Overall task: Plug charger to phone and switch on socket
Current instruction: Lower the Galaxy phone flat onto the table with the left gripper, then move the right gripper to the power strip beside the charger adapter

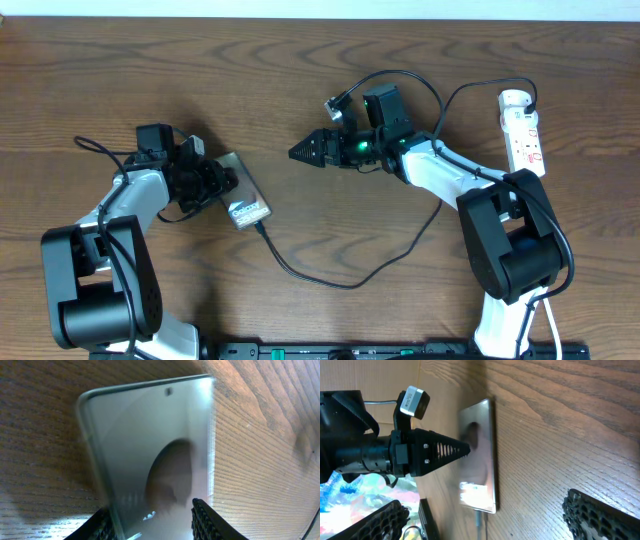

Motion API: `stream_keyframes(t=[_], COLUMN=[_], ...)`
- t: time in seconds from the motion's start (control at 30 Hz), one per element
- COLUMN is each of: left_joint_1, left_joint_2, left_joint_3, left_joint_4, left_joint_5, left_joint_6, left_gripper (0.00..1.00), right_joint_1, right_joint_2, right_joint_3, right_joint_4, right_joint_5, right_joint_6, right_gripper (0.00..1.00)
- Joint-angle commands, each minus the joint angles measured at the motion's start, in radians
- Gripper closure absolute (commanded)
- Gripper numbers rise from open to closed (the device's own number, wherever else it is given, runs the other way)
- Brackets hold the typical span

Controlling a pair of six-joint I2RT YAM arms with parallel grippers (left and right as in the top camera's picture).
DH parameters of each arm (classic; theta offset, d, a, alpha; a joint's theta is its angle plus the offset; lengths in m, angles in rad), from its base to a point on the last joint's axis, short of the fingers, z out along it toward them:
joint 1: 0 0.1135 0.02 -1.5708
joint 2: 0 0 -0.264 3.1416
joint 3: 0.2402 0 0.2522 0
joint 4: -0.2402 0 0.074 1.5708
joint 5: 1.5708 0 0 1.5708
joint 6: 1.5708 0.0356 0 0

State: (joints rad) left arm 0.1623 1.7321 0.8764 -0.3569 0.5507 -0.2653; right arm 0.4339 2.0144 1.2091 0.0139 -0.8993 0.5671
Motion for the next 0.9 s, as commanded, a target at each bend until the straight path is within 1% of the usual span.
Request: stream_keyframes(t=[0.0,0.03,0.07,0.13,0.2,0.27,0.4,0.53,0.6,0.67,0.8,0.87], left_joint_1=[0.000,0.000,0.000,0.000,0.000,0.000,0.000,0.000,0.000,0.000,0.000,0.000], left_joint_2=[-0.006,-0.006,-0.006,-0.006,-0.007,-0.007,-0.024,-0.093,-0.152,-0.224,-0.364,-0.413], left_joint_3=[-0.005,-0.005,-0.005,-0.005,-0.005,-0.004,-0.004,-0.001,0.000,0.001,0.001,0.001], left_joint_4=[-0.002,-0.003,-0.009,-0.017,-0.024,-0.027,-0.028,-0.034,-0.035,-0.035,-0.056,-0.073], left_joint_5=[-0.010,-0.010,-0.009,-0.010,-0.010,-0.009,-0.009,0.011,0.047,0.081,0.096,0.096], left_joint_6=[0.009,0.008,0.006,0.006,0.006,0.006,0.006,0.006,0.006,0.006,-0.003,-0.009], left_gripper=[0.56,0.55,0.50,0.45,0.35,0.30,0.25,0.22,0.17,0.13,0.12,0.12], right_joint_1=[-0.003,-0.003,-0.003,-0.003,-0.003,-0.003,-0.007,-0.027,-0.040,-0.055,-0.079,-0.097], right_joint_2=[0.002,0.002,0.002,0.002,0.002,0.002,0.000,-0.017,-0.036,-0.068,-0.142,-0.177], right_joint_3=[0.006,0.006,0.006,0.006,0.006,0.006,0.006,0.008,0.020,0.060,0.185,0.241], right_joint_4=[-0.003,-0.003,-0.003,-0.003,-0.003,-0.004,-0.007,-0.045,-0.120,-0.275,-0.578,-0.671], right_joint_5=[0.003,0.003,0.003,0.003,0.003,0.003,0.003,0.034,0.095,0.212,0.448,0.530], right_joint_6=[-0.019,-0.019,-0.019,-0.019,-0.019,-0.019,-0.023,-0.035,-0.068,-0.129,-0.233,-0.249], right_gripper=[0.01,0.01,0.01,0.01,0.01,0.01,0.01,0.01,0.01,0.01,0.01,0.01])
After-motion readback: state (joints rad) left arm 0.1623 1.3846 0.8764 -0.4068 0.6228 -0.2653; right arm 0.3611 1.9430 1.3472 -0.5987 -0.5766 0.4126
